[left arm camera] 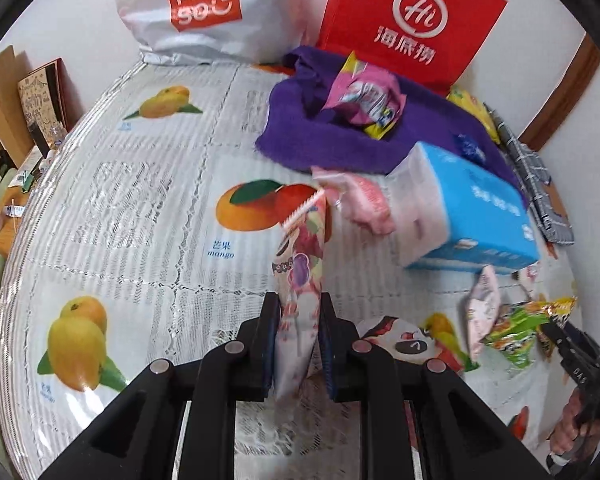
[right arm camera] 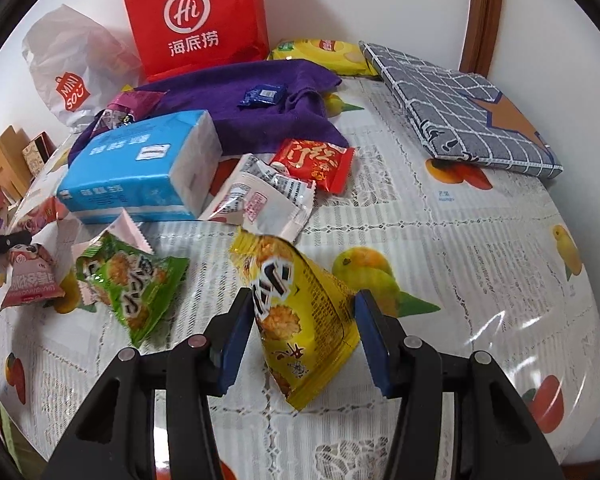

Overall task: Organize snacks
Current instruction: 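Grasp the yellow chip bag with the right tool while the left tool grasps a pink candy stick, then lift the yellow chip bag with the right tool while the left tool lifts the candy stick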

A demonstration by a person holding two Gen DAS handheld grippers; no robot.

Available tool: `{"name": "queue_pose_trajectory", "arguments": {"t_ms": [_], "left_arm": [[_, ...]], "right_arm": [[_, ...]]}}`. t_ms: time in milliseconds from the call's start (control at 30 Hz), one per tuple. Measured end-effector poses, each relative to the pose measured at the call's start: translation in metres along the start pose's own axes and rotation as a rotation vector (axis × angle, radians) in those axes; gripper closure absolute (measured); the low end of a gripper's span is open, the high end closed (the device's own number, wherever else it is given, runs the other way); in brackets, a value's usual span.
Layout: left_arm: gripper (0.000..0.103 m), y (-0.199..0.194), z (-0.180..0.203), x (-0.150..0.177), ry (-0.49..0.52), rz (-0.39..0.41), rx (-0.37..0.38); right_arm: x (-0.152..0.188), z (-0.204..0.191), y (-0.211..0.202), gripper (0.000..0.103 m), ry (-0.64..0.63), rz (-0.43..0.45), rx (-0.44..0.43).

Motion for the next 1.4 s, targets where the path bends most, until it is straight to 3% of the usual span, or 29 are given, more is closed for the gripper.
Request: {"name": "queue_pose_trajectory", "arguments": {"t_ms": [200,300,367,400,500,533,567,667,767,1033,1400], "left_arm": [[0.08,0.014,-0.002,0.004,-0.001,0.004,0.013],[0.064,0.015,0.003,0.002,0.015,0.015,0.038],[0.046,0.016,0.007,0.0,0.025,0.022,0.043],[0.046,0.017,0.009,-0.001,0.033,0.027,0.027],[0.047,0.018,0.016,-0.002,0.071,0.043,-0.024],[0.052,0.019,0.018,-0.002,0.08,0.054,-0.046],[0.068,0.018,0.019,-0.002,0.088,0.062,-0.058],[0.081,0.016,0.019,-0.002,0.106,0.064,-0.07],[0.082,0.009,0.015,0.0,0.085,0.059,-0.042],[0.082,-0.023,0.01,0.002,0.057,0.078,-0.052],[0.082,-0.09,0.041,-0.012,0.063,0.183,-0.021]], "right_arm": [[-0.003,-0.001,0.01,0.05,-0.016,0.003,0.011],[-0.004,-0.001,0.016,0.046,-0.032,-0.009,0.022],[-0.002,-0.001,0.019,0.043,-0.037,-0.013,0.024],[-0.001,-0.001,0.02,0.041,-0.04,-0.017,0.026],[0.001,-0.002,0.023,0.04,-0.053,-0.021,0.037],[0.001,-0.002,0.022,0.04,-0.05,-0.024,0.034],[0.002,-0.001,0.022,0.043,-0.045,-0.025,0.03],[0.002,-0.001,0.018,0.052,-0.047,-0.018,0.029],[0.0,-0.003,0.014,0.054,-0.056,-0.019,0.039],[-0.011,-0.006,-0.016,0.054,-0.024,0.031,0.023],[-0.044,-0.019,-0.063,0.054,-0.029,0.117,-0.006]]}}
Point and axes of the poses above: each gripper's, at about its wrist camera, not at the fingertips, and y roughly the way its jaws point, z to its right, x to its underside, the point moved 3 cm from there along y, roughly the way its jaws point, and after that the axes turned 8 degrees about -x, right-handed, at the moved point
